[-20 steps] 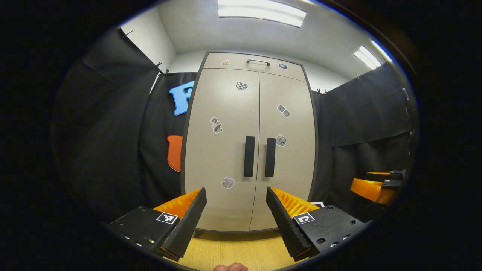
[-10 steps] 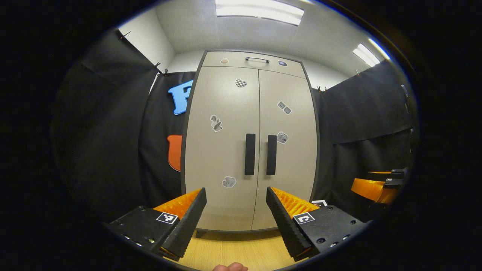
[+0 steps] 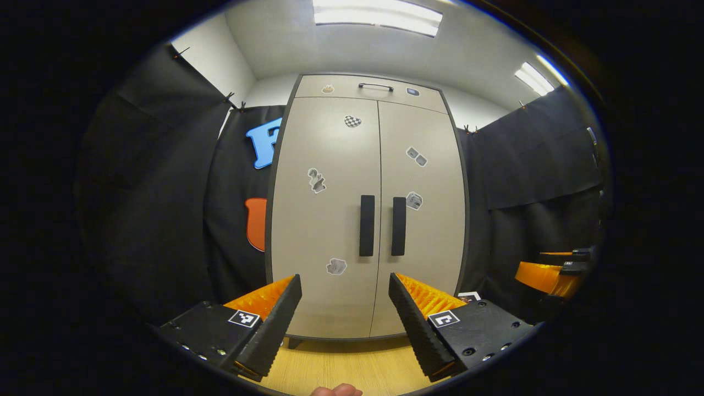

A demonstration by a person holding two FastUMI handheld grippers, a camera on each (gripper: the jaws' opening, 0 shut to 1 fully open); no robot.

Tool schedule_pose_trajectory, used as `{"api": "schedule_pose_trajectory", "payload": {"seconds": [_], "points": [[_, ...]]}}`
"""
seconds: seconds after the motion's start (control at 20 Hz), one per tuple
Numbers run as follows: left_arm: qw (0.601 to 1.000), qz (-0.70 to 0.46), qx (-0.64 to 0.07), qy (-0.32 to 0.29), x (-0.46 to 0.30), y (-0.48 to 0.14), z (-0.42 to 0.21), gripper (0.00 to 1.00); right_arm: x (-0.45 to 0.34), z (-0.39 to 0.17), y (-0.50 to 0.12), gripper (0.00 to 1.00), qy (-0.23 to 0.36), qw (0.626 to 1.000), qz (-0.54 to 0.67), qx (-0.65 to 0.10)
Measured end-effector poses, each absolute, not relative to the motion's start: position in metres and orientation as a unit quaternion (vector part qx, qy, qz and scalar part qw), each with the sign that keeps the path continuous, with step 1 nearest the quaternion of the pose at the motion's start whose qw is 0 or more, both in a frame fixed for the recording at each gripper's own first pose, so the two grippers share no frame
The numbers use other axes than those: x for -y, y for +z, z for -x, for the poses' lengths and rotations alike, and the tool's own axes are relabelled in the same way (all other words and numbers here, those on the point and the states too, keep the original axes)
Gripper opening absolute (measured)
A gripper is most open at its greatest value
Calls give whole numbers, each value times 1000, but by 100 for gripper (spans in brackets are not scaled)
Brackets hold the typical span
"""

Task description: Open the right door of the double-door shoe cabinet with the right hand, and open the left door with the left hand.

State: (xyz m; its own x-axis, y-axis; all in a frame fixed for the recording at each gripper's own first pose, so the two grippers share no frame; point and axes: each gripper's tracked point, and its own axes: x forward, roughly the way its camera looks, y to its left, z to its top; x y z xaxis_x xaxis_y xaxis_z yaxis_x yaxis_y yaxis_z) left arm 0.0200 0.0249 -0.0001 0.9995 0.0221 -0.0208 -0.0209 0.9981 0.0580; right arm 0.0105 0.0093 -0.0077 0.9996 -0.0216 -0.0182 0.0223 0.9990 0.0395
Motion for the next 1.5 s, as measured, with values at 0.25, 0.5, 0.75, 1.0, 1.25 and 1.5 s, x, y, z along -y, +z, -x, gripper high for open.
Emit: {"api": "schedule_pose_trajectory", "payload": {"seconds": [0.25, 0.5, 0.75, 1.0, 1.25, 1.5], "points": [[999, -37, -7, 14, -26, 3, -21, 95, -9, -12, -8, 96, -10, 1000, -20, -8], [999, -37, -3, 26, -33, 6, -23, 95, -5, -14, -3, 100, -19, 1000, -14, -1], [999, -33, -4, 37, -42, 7, -21, 95, -4, -15, -1, 96, -23, 1000, -17, 2], [998, -39, -4, 41, -43, 9, -21, 95, -3, -16, -2, 96, -22, 1000, -21, 4], [998, -39, -5, 40, -43, 8, -21, 95, -3, -15, -2, 96, -24, 1000, -20, 2], [998, -38, -10, 40, -44, 6, -21, 95, -3, -15, -4, 100, -28, 999, -18, 1]]}}
